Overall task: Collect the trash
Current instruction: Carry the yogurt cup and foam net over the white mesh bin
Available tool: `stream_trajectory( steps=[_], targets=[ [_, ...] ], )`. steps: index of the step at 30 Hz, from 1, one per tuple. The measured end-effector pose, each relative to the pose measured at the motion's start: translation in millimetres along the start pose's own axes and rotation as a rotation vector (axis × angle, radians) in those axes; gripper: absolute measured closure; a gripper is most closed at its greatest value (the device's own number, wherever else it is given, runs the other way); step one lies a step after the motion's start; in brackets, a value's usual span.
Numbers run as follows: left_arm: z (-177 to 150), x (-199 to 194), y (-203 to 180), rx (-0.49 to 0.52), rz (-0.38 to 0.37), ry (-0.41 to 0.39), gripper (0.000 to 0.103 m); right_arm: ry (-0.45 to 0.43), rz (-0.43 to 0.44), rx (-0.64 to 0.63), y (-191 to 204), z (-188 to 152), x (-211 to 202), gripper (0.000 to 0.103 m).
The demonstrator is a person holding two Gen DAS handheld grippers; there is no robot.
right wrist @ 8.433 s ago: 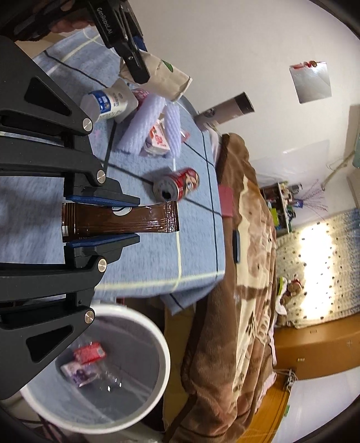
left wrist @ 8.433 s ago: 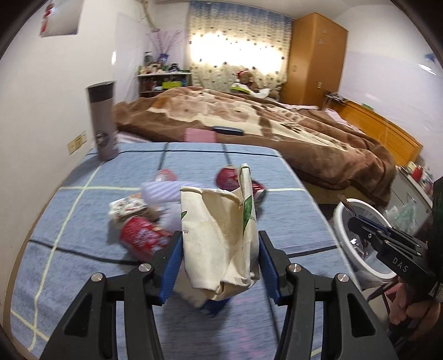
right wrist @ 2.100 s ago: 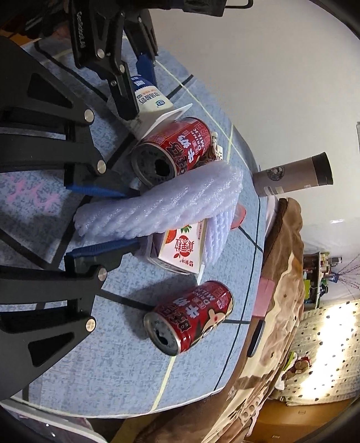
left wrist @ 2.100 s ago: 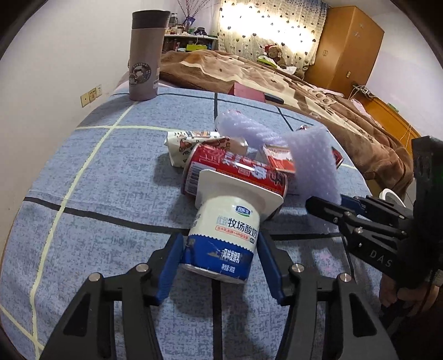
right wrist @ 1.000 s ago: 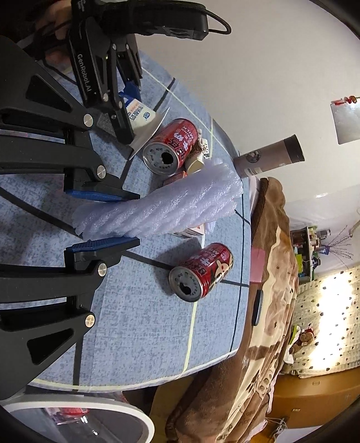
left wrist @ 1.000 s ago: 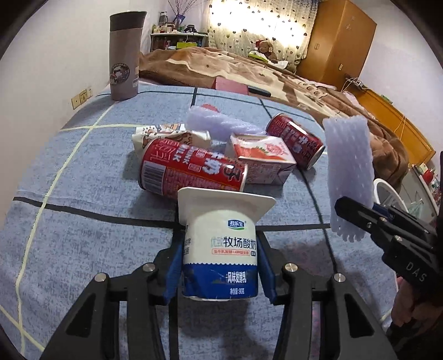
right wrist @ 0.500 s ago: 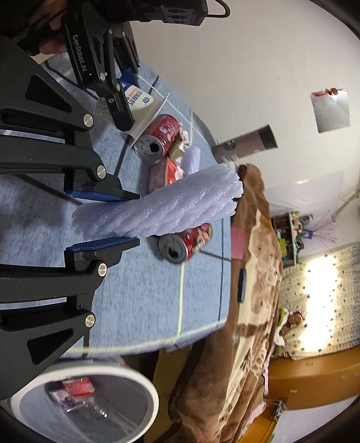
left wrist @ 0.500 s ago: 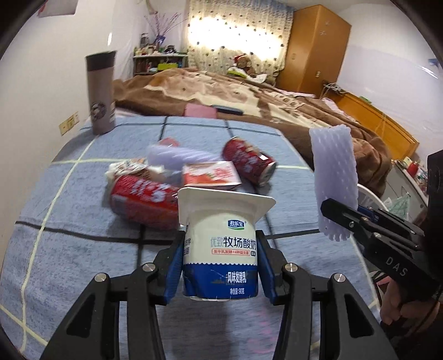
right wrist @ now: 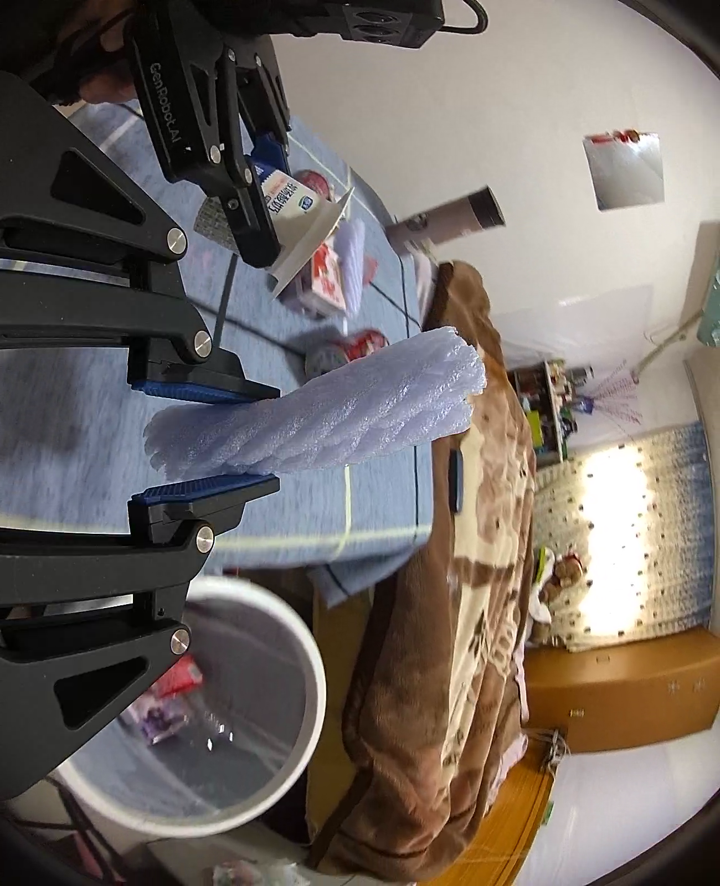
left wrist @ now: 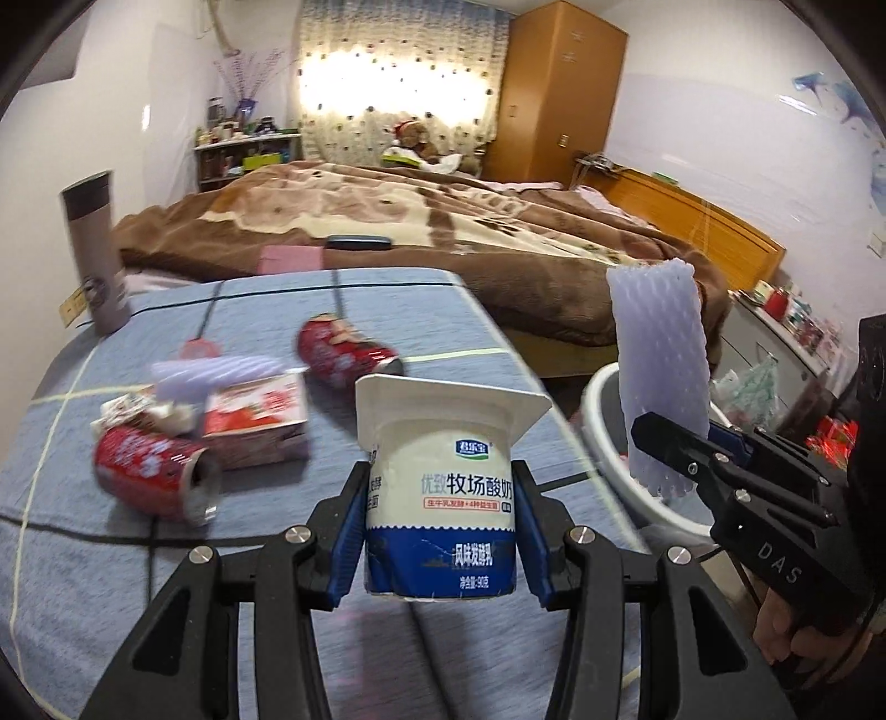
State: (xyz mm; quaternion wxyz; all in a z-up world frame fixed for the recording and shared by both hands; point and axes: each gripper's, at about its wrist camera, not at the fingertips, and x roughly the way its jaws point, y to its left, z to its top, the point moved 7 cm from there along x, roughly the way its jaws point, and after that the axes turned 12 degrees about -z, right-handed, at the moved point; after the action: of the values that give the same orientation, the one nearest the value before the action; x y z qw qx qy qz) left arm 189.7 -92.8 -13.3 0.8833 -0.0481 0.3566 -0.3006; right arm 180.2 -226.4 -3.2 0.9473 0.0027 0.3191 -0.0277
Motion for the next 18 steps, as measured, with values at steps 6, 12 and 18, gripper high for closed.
stream_trajectory(
  steps=[6,12,18],
  targets=[
    [9.1,23.6,-39.4,0.042,-0.064,0.012,0.053,-0.008,-0.073,0.029,-31.3,0.2,-4.8,0.078],
    [17.9,46.5,-72.0,0.083,-0.111,0.027,0.053,0.001,-0.145,0.071,-65.5,-2.5,-7.2,0.078],
    [20.2,70.2,-99.3,0.117,-0.147,0.057,0.053,0.034,-0.219,0.111,-95.6,-11.9,-5.4,0.078]
  ],
)
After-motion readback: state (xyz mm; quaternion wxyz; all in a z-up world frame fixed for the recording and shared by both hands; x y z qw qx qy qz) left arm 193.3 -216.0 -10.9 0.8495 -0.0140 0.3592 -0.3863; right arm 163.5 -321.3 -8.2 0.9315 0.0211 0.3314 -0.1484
